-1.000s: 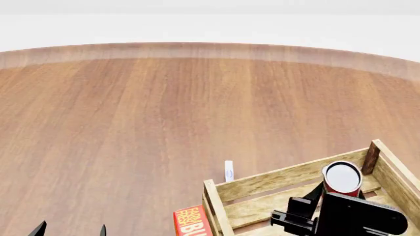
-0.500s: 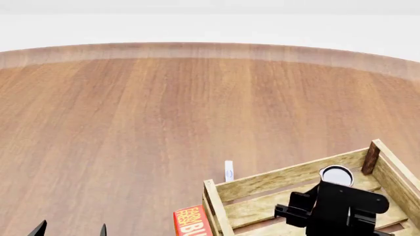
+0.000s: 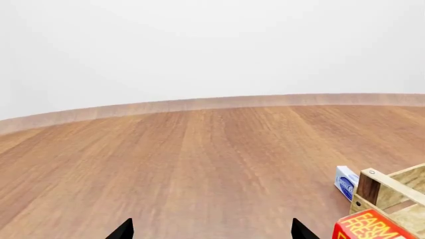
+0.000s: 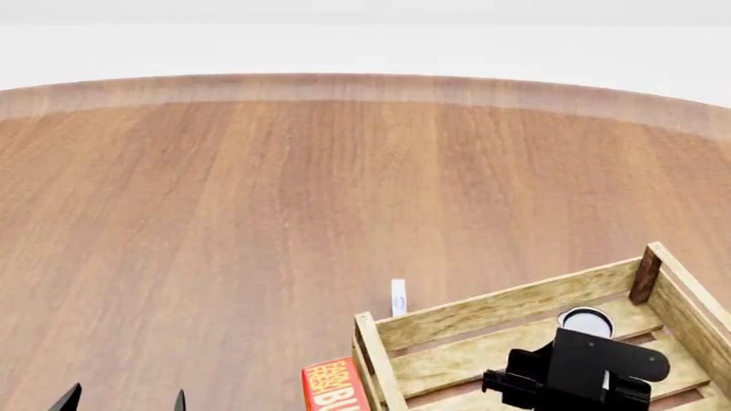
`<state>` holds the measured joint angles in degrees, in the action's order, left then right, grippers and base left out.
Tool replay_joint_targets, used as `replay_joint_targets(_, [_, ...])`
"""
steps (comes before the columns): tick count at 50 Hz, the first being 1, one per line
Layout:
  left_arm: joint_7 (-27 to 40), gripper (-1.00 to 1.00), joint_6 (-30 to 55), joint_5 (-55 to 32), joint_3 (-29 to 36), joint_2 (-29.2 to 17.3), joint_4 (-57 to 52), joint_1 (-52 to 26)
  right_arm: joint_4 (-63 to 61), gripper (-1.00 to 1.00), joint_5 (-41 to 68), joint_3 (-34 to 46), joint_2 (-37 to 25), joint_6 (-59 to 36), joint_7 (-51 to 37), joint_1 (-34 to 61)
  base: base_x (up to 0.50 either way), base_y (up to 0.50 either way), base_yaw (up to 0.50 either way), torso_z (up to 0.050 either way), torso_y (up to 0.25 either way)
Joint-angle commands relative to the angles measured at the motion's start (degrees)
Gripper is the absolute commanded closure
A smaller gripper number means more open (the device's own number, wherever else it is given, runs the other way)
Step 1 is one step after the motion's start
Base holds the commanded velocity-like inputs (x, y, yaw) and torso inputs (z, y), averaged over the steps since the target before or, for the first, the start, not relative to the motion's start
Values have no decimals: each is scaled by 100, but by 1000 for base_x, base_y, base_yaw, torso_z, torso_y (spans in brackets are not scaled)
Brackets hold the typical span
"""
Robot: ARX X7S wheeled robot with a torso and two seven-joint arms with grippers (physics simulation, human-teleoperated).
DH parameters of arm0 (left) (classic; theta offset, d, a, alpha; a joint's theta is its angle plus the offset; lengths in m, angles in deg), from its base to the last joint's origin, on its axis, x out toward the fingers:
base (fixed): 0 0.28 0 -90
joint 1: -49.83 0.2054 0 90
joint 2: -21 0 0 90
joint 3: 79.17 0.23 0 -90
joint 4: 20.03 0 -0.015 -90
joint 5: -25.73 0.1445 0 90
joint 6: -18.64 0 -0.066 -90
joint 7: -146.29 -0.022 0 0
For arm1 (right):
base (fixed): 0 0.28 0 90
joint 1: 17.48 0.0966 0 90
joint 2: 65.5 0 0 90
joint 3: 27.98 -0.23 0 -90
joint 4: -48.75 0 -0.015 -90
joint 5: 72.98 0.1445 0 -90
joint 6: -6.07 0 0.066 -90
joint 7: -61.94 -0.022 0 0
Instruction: Pick up the tomato sauce, and put it in the wooden tray.
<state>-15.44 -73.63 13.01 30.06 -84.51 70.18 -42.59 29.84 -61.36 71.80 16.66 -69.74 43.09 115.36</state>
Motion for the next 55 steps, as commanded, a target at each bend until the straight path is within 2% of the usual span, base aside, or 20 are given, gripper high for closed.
replay_joint_targets(1, [-110, -100, -101, -74, -13, 15, 13, 9, 383, 100, -463, -141, 77, 166, -22, 123, 0, 0, 0, 0, 15])
replay_joint_targets(22, [-78, -100, -110, -100, 24, -12, 15, -1, 386, 100, -682, -667, 101, -536, 234, 194, 0, 0, 0, 0, 0])
replay_joint_targets(49, [-39, -100, -127, -134, 70, -45, 20, -14, 386, 100, -1004, -973, 134, -525, 259, 182, 0, 0, 0, 0, 0])
replay_joint_targets(50, [-36, -100, -125, -136, 71, -46, 19, -14, 386, -100, -1012, -976, 134, -537, 259, 187, 0, 0, 0, 0, 0])
replay_joint_targets(55, [-28, -100, -132, -140, 80, -52, 22, -16, 386, -100, -1041, -994, 136, -556, 257, 188, 0, 0, 0, 0, 0])
